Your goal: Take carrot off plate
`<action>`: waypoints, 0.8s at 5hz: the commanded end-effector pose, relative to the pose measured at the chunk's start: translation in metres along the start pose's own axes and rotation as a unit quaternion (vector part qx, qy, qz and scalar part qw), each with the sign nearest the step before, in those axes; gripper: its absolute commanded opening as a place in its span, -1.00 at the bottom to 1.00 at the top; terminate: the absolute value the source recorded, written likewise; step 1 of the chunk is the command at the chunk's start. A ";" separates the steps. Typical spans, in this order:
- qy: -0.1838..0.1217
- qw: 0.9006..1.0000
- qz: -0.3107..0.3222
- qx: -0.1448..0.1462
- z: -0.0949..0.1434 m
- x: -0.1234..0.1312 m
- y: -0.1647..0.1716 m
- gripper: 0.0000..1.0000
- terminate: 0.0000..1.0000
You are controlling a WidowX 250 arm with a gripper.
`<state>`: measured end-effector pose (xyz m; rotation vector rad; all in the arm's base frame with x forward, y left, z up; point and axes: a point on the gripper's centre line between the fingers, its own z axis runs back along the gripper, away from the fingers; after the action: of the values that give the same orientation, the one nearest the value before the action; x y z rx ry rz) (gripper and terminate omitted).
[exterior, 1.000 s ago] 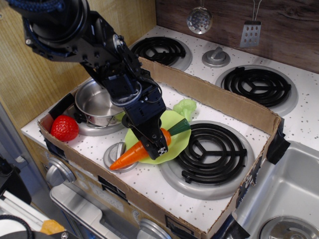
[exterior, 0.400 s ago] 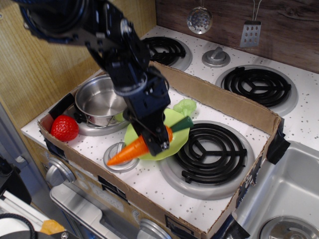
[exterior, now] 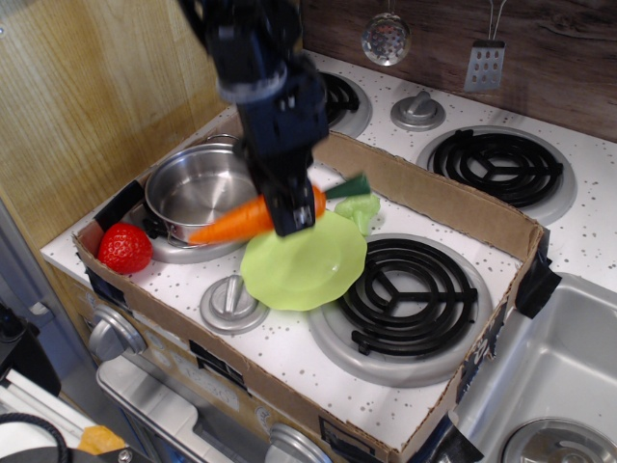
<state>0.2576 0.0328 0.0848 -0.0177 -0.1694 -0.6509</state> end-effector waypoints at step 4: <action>-0.110 0.906 -0.408 0.030 -0.005 0.060 0.068 -1.00 -1.00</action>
<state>0.3421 0.0544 0.0727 -0.0066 -0.3988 -1.4840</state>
